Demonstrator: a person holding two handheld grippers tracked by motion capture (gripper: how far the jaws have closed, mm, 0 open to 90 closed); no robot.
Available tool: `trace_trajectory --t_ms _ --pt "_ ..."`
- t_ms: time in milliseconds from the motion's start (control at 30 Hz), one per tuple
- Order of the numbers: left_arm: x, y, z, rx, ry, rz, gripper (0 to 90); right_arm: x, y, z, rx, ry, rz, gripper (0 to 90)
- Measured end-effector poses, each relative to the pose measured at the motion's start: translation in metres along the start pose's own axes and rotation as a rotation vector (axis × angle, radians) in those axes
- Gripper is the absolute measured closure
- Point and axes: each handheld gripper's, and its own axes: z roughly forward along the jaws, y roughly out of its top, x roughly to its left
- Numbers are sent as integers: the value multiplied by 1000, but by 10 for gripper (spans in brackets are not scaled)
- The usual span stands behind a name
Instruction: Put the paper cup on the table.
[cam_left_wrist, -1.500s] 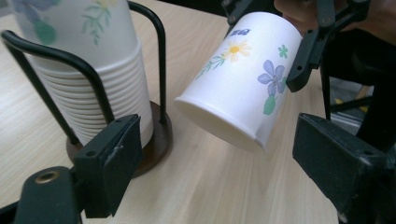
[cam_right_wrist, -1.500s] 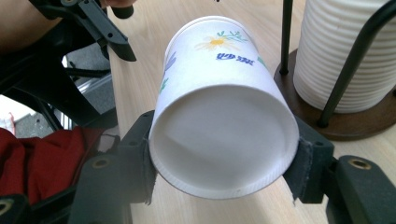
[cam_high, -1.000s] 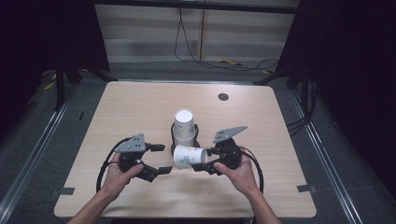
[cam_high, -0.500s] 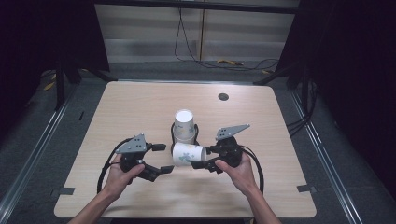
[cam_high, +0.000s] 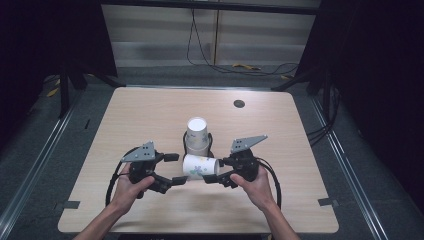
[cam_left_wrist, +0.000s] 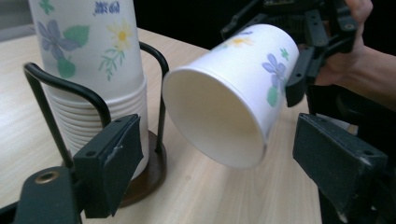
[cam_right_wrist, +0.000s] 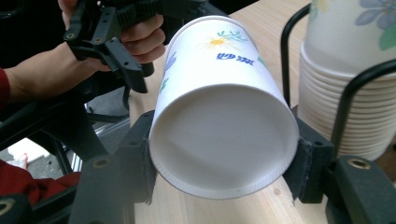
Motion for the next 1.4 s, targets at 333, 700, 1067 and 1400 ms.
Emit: trace_trajectory --t_ms 333,700,1067,1400 --pt "-4 2 -2 -3 -12 3 157 4 3 4 3 32 -22 376" --pt "-6 0 2 -8 -15 21 157 7 3 8 13 69 -36 376" --pt "-3 1 2 -27 -52 6 154 10 6 10 7 85 -51 376" --pt "-6 1 7 -28 -55 10 157 10 5 9 -11 89 -51 376"
